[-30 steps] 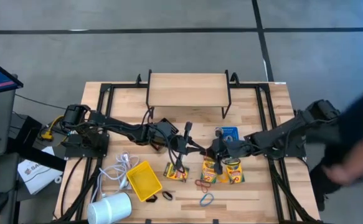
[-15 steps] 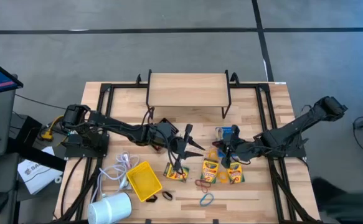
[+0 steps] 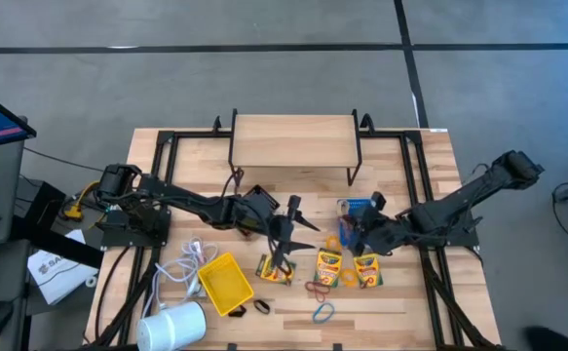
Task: Pick & Place Office Desk Supplies
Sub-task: Put the red rubber band into the blue bin
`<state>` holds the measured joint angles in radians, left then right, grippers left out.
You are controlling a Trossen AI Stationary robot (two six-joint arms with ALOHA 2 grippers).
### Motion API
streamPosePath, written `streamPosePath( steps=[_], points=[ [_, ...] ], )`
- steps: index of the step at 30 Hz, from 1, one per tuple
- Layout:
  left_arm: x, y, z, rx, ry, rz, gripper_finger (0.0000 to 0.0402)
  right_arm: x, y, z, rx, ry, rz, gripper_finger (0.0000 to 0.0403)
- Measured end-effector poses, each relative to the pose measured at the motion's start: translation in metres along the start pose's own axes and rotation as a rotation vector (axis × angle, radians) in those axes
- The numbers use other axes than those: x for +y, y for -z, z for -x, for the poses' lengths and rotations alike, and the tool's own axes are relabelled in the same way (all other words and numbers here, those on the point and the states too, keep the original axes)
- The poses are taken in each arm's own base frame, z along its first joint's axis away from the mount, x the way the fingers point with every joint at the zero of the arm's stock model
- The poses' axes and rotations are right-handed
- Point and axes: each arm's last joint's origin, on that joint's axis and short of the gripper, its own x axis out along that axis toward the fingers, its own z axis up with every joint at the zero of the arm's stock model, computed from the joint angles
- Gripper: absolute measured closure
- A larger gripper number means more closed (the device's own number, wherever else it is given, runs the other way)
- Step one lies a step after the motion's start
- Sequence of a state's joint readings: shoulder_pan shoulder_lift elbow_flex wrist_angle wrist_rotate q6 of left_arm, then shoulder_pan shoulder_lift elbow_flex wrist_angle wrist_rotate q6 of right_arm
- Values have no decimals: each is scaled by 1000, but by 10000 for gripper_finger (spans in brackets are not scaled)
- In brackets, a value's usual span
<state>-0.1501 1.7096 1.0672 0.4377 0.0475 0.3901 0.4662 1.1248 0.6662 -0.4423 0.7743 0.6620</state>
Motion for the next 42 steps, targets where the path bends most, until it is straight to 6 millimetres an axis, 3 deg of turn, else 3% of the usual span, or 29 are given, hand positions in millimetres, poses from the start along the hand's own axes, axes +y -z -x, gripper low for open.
streamPosePath(
  steps=[14,22,42],
  points=[
    [-6,21,2,174,39,242,230,-28,2,36,-66,64,-41,403],
    [-16,42,8,251,54,305,246,-30,0,38,-64,47,-61,403],
    [-19,47,10,266,52,380,269,-42,8,33,54,117,-55,403]
  ],
)
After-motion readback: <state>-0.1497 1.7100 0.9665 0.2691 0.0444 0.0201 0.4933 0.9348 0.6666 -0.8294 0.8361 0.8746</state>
